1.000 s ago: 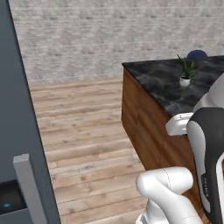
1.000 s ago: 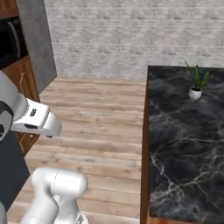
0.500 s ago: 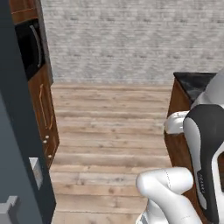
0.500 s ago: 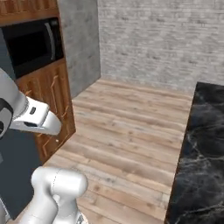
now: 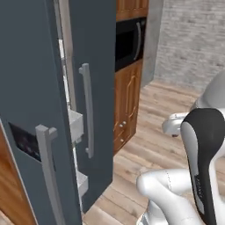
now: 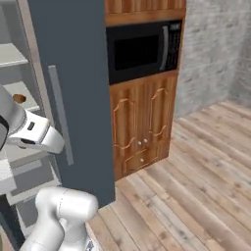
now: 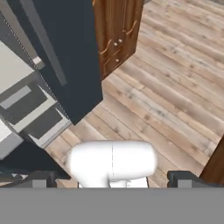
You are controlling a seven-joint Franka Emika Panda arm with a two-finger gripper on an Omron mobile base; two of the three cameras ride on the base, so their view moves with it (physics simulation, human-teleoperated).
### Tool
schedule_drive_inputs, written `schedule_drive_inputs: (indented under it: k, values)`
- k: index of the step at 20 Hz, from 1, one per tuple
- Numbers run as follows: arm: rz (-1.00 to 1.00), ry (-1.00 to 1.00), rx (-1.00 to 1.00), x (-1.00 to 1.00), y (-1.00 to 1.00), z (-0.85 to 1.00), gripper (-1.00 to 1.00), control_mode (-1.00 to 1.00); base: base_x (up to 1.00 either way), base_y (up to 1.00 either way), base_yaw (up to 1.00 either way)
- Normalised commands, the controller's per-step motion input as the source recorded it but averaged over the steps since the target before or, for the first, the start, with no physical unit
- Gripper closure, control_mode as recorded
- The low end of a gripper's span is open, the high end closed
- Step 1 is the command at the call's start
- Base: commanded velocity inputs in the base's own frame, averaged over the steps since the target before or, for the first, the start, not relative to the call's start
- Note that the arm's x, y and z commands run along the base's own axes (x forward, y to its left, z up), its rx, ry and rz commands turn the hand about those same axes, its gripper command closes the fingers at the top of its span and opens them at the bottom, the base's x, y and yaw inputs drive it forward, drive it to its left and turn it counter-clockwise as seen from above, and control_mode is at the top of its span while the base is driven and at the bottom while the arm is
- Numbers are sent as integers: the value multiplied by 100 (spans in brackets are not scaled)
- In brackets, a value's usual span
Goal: Take the kiwi, potato, and chicken drumstick from the freezer and place them in the bowl on the counter.
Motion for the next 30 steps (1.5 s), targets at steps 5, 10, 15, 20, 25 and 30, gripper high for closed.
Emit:
schedule_drive_inputs:
  k: [5, 10, 15, 20, 25, 30]
  values:
    - [0, 0, 0, 0, 0, 0, -100, 100, 69, -19, 78]
    - [0, 0, 0, 0, 0, 0, -100, 100, 85, -37, 62]
    - [0, 0, 0, 0, 0, 0, -100, 100, 83, -23, 45]
    - [0, 0, 0, 0, 0, 0, -100, 100, 55, 0, 24]
    - [0, 0, 0, 0, 0, 0, -100, 100, 25, 19, 24]
    - [0, 0, 0, 0, 0, 0, -100, 100, 16, 37, 20]
